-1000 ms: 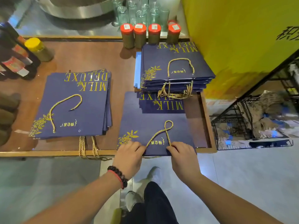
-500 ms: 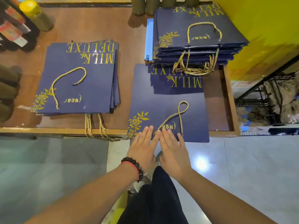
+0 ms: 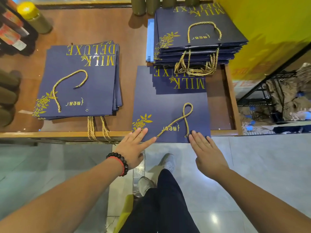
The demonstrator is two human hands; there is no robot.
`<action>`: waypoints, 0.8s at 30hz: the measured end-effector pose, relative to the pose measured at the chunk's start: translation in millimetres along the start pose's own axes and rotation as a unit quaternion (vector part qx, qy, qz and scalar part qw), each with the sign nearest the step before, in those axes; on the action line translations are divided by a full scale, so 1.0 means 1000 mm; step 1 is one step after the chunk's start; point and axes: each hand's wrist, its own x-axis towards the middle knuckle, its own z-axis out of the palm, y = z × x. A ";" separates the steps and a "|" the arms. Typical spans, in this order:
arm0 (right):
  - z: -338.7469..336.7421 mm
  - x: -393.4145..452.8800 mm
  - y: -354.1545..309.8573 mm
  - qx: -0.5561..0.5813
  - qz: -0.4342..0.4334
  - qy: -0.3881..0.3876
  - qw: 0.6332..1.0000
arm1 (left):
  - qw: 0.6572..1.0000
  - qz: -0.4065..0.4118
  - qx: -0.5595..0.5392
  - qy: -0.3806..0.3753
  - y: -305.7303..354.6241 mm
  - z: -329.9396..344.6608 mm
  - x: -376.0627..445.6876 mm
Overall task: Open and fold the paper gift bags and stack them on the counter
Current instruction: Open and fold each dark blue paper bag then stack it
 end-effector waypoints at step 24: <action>-0.101 -0.003 -0.015 0.642 0.413 0.109 0.637 | 0.661 -0.324 -0.671 0.094 -0.011 -0.090 -0.010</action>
